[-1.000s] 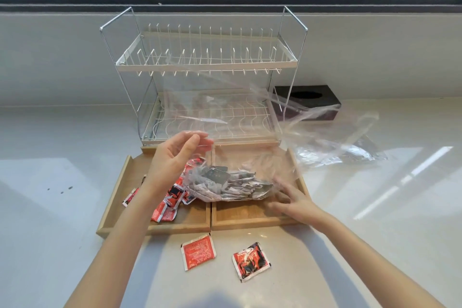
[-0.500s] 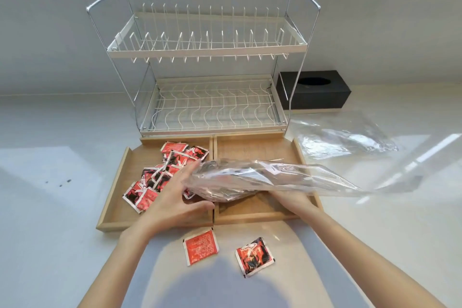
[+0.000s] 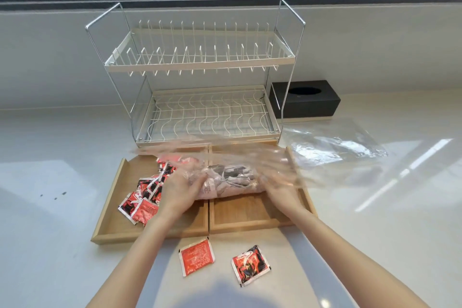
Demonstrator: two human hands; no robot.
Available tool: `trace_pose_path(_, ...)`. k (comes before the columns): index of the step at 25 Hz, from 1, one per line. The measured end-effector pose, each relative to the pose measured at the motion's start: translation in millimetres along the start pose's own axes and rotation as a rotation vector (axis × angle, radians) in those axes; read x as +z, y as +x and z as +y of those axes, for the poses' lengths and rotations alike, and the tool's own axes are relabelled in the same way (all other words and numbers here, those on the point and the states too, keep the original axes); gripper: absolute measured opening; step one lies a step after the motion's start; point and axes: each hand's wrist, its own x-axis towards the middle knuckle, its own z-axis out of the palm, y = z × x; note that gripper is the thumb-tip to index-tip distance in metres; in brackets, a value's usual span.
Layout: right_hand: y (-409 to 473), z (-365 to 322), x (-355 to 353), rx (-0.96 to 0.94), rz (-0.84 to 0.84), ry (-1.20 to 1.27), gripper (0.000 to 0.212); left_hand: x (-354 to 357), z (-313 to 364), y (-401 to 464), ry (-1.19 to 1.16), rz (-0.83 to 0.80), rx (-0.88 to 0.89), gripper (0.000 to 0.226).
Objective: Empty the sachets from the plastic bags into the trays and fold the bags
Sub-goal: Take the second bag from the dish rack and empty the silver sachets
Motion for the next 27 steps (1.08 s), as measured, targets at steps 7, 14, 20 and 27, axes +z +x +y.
trace_pose_path(7,-17.5,-19.9,-34.3,-0.054,-0.050,0.099,0.023,-13.1,15.1,-7.2,-0.254,-0.199,-0.278,0.020)
trace_pose_path(14,-33.1,-23.8,-46.1,0.157,-0.085,0.072,0.040,-11.8,24.7,-24.8,-0.847,-0.491,-0.681,0.027)
trace_pose_path(20,-62.8,-8.3,-62.2,0.361,-0.318,0.516,0.032,-11.3,16.3,-43.9,-1.077,-0.756,-0.706,0.047)
trace_pose_path(27,-77.1,0.1,-58.3,0.348,-0.263,0.517,0.042,0.8,18.2,-58.8,-1.163,-0.876,-0.653,0.066)
